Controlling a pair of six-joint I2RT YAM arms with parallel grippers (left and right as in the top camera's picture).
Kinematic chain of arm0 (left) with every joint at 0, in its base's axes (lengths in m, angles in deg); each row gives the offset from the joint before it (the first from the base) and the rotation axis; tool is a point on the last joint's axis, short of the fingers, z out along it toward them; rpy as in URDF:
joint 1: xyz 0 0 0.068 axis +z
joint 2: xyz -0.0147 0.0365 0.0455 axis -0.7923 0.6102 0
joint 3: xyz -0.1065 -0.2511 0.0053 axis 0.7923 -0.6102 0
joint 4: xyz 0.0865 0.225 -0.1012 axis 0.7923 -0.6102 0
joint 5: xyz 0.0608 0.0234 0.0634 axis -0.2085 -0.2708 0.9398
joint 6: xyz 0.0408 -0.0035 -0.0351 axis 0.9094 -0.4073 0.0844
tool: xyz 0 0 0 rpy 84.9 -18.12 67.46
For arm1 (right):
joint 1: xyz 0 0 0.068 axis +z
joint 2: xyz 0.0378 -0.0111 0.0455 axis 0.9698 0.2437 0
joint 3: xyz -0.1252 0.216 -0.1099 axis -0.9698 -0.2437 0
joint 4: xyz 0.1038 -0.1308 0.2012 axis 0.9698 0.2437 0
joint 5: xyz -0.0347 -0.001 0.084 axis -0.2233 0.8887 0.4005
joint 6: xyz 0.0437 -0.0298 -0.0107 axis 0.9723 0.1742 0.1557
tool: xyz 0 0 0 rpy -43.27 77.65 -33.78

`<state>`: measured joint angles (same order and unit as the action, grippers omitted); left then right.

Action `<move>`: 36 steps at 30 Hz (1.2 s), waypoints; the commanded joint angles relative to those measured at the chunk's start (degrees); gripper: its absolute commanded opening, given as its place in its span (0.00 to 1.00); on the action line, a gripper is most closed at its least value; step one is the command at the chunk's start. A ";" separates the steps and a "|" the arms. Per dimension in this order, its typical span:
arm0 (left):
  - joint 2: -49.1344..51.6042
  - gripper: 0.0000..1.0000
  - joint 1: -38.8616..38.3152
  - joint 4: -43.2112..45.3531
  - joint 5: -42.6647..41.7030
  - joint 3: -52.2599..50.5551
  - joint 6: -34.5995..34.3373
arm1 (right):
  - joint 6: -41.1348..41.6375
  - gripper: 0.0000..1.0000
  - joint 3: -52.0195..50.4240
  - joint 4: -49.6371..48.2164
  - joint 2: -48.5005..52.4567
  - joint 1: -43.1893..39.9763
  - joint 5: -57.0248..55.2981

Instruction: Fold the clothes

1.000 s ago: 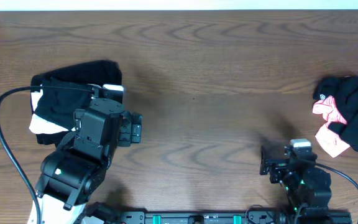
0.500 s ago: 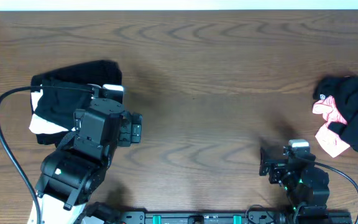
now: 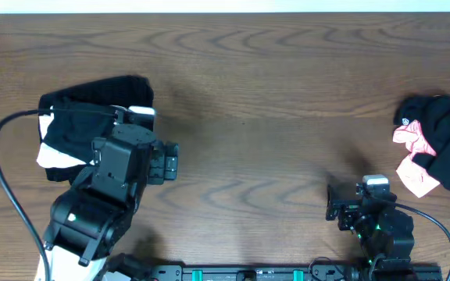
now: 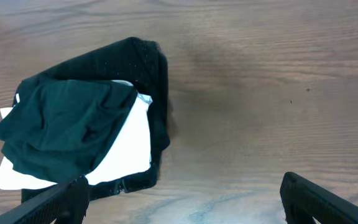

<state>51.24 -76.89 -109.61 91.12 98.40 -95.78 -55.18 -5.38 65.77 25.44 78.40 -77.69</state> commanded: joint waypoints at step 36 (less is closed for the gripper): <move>-48.41 0.98 20.57 35.85 -10.32 -56.57 1.79 | 0.76 0.99 -0.17 0.07 -0.24 0.46 -0.81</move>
<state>5.88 -56.60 -73.87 81.63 44.06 -93.85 -55.16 -5.38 65.75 25.44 78.40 -77.72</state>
